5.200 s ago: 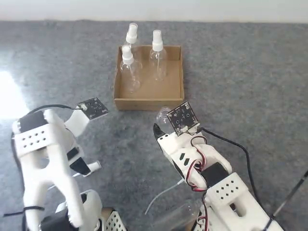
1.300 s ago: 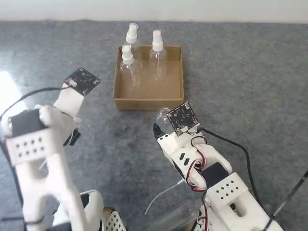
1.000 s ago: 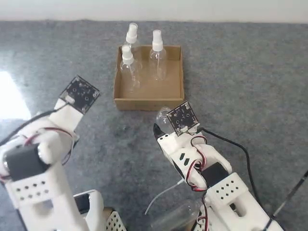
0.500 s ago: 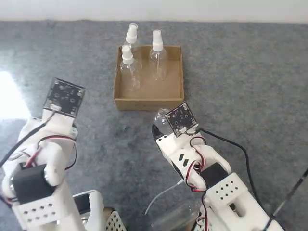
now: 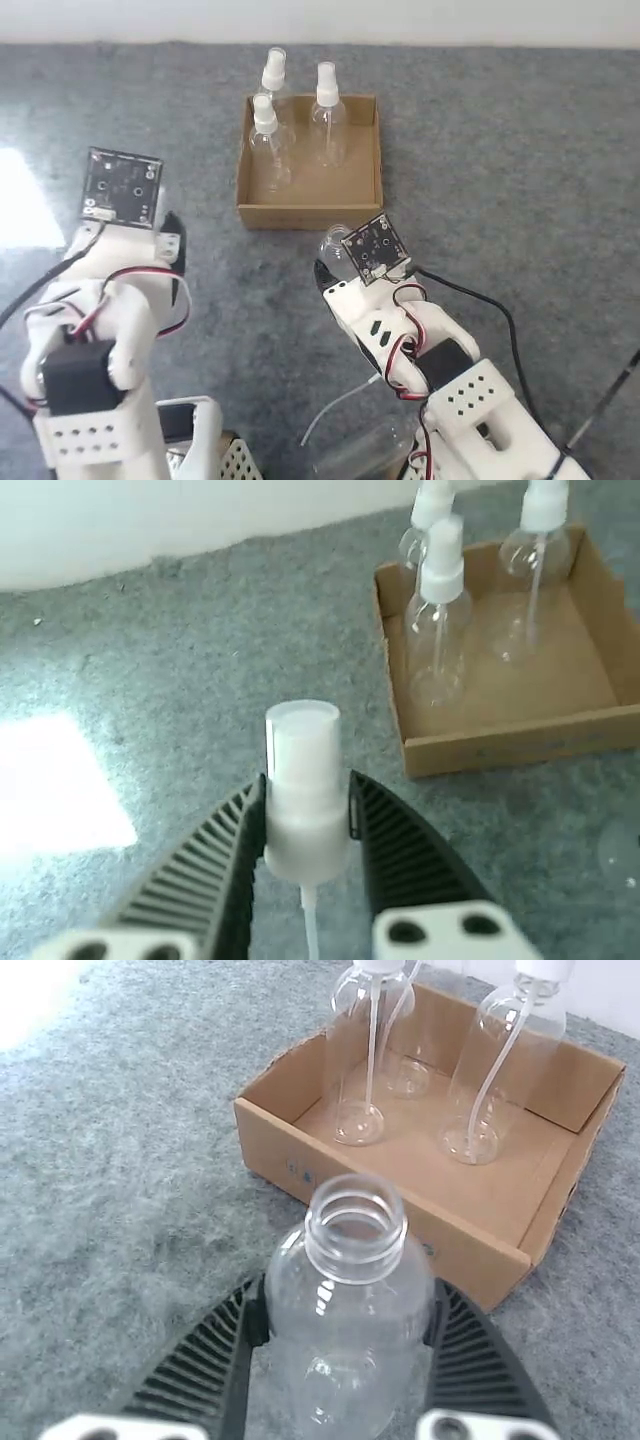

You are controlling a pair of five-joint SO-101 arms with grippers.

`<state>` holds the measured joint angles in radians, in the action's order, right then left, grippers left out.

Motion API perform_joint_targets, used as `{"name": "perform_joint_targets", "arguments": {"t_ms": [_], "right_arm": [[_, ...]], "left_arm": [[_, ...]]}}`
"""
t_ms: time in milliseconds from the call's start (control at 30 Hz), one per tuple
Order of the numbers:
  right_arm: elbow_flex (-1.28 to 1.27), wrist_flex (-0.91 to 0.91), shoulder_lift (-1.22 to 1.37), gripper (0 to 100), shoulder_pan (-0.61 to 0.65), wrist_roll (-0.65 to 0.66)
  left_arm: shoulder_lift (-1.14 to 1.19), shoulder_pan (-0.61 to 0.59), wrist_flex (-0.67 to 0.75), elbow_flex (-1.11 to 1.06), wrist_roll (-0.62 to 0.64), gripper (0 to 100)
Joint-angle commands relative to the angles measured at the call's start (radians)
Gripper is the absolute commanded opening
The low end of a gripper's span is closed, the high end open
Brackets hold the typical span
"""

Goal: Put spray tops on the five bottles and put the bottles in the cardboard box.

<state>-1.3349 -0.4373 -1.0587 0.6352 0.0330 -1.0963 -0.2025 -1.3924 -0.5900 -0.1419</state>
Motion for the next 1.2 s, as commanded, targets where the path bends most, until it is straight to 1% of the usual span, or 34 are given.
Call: {"name": "perform_joint_targets", "arguments": {"t_ms": [0, 200, 400, 567, 867, 1033, 1167], "right_arm": [[0.06, -0.01, -0.021, 14.0, 0.01, 0.003], [0.06, -0.01, -0.021, 14.0, 0.035, 0.002], [0.058, -0.01, -0.021, 14.0, 0.059, 0.0], [0.061, -0.01, -0.022, 14.0, 0.059, -0.044], [0.061, -0.005, -0.022, 14.0, 0.059, -0.048], [0.061, -0.004, -0.022, 14.0, 0.061, -0.048], [0.061, -0.002, -0.022, 14.0, 0.061, -0.048]], "left_arm": [[-0.017, 0.071, 0.095, 0.008, 0.101, 1], [-0.017, 0.186, 0.169, 0.008, 0.144, 1], [-0.017, 0.216, 0.253, 0.008, 0.206, 1], [-0.017, 0.226, 0.331, 0.008, 0.272, 1], [-0.017, 0.381, 0.477, 0.008, 0.354, 1], [-0.017, 0.428, 0.548, 0.008, 0.408, 1], [-0.015, 0.463, 0.568, 0.007, 0.439, 1]]}}
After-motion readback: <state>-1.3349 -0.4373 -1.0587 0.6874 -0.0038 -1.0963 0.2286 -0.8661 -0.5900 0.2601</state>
